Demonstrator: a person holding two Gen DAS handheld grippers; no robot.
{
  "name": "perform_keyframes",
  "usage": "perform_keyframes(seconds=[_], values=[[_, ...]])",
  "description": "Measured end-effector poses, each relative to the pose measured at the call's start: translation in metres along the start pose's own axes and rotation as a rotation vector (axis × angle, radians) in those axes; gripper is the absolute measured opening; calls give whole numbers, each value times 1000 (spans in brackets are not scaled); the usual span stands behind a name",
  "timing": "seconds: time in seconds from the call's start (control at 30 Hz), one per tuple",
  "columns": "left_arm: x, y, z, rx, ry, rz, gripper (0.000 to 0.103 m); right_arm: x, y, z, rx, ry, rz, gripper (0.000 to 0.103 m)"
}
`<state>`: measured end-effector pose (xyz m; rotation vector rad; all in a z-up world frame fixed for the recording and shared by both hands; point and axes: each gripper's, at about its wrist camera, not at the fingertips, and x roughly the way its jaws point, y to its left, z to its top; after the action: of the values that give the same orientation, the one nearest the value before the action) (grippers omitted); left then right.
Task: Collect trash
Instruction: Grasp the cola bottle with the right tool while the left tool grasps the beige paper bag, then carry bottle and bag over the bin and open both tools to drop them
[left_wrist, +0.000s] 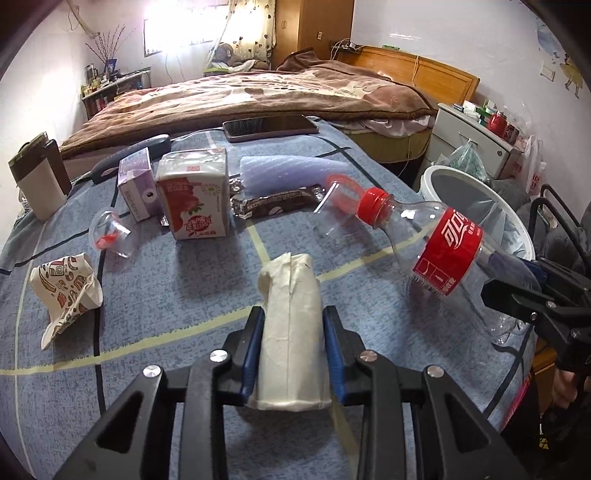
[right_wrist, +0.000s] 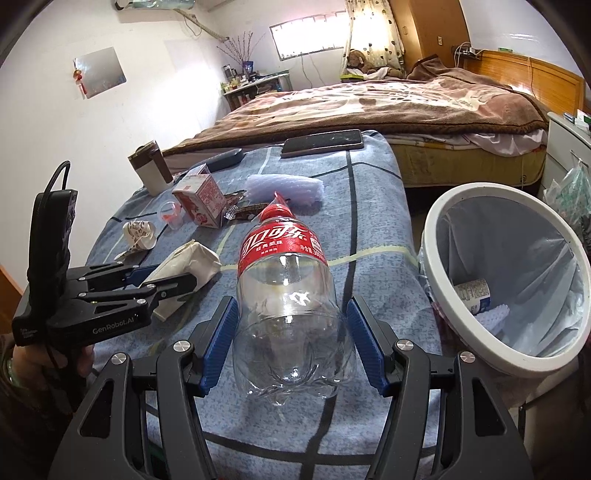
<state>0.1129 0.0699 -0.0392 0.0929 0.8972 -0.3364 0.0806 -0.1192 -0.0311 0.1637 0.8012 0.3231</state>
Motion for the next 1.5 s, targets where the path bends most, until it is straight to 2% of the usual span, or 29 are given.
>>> perform_keyframes(seconds=[0.13,0.33,0.63,0.9,1.23,1.5], values=[[2,-4,-1,-7,12,12,32,-4,-4,-1,9,-9,11,63],[-7,-14,-1,-16,-12,21,32,-12,-11,-2,18,-27,26,63],[-22,-44,17,16,-73,-19,32,-30,-28,0,44,-72,10,63],[-17,-80,38,30,-98,-52,32,-49,-57,3,90,-109,-60,63],[-6,-138,63,97,-123,-109,32,-68,-102,7,160,-156,-161,63],[16,-193,86,145,-109,-184,32,-72,-135,13,174,-144,-264,63]])
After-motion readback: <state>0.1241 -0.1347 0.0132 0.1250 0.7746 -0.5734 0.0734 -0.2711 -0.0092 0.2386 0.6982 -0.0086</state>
